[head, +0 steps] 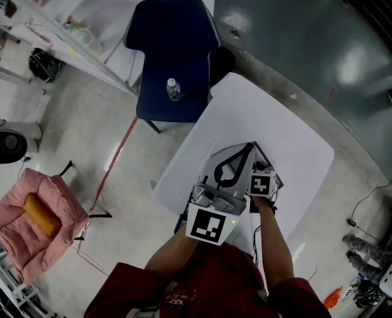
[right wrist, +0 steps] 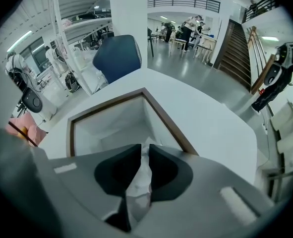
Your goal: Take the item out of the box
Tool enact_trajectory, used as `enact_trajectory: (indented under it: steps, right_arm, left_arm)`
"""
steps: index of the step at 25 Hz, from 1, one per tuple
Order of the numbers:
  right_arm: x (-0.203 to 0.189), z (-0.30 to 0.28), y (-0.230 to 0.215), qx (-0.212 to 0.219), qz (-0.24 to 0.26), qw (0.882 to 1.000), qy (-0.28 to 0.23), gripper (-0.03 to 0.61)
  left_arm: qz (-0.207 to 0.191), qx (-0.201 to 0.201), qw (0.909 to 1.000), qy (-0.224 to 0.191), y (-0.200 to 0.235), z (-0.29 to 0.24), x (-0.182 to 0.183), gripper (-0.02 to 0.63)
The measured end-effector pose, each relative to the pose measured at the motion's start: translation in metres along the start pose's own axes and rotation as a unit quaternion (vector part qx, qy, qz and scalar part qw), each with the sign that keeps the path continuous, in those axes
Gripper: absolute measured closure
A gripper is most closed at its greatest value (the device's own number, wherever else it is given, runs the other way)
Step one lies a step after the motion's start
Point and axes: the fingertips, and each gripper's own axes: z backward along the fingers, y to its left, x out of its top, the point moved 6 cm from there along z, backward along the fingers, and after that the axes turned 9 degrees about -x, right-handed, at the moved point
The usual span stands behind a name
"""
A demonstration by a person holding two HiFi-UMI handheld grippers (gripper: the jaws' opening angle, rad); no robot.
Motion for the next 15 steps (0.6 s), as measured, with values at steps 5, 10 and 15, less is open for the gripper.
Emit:
enact_trajectory:
  steps: [5, 10, 15]
  right_arm:
    - [-0.004, 0.005, -0.004, -0.001, -0.009, 1.0, -0.005, 0.538]
    - [-0.005, 0.011, -0.005, 0.001, -0.012, 1.0, -0.012, 0.551]
    - [-0.006, 0.017, -0.005, 0.004, -0.011, 1.0, -0.024, 0.555]
  left_arm:
    - [-0.002, -0.005, 1.0, 0.003, -0.006, 0.0, 0.0, 0.611]
    - [-0.004, -0.011, 0.9999, 0.001, -0.014, 0.0, 0.002, 0.611]
    - [-0.006, -0.016, 0.9999, -0.001, -0.021, 0.002, 0.003, 0.611]
